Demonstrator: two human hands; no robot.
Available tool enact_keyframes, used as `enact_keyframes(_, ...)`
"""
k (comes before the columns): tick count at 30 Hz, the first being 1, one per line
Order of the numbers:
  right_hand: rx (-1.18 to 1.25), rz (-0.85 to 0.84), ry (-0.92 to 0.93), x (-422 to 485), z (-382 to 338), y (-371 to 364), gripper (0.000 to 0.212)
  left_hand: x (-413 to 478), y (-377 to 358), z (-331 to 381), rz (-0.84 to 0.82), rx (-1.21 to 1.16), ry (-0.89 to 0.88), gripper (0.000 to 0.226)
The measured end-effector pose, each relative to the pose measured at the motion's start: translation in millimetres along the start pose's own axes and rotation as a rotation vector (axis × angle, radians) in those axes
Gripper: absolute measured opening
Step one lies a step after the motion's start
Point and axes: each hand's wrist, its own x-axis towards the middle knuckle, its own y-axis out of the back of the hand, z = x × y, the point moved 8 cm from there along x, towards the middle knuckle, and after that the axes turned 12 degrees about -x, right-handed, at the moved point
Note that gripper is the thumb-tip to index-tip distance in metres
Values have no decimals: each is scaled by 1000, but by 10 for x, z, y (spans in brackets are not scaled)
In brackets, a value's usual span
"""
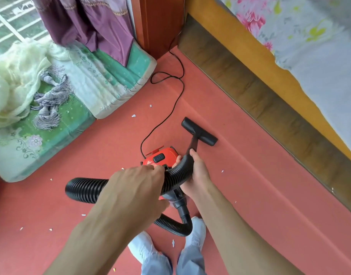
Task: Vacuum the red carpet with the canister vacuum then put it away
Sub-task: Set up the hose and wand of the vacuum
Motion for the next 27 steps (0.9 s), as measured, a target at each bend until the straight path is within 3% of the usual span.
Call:
enact_keyframes(5, -144, -48, 18, -93, -224, 94, 31, -43, 16, -264, 43, -167, 19, 21)
enact_keyframes(11, -414, -162, -123, -337, -84, 513, 38, -215, -64, -297, -62, -197, -2, 27)
enact_keyframes(15, -346, -112, -80, -317, -62, 573, 35, -216, -117, -203, -31, -154, -39, 32)
enact_keyframes(19, -221, -43, 35, -238, -202, 459, 44, -193, -161, -17, 150, -127, -82, 26)
enact_keyframes(22, -170, -20, 83, -371, -255, 548, 31, -254, -136, 57, 218, -195, -161, 26)
enact_keyframes(27, -19, 1, 74, -819, -198, 1153, 30, -466, 15, 465, 77, -271, -255, 30)
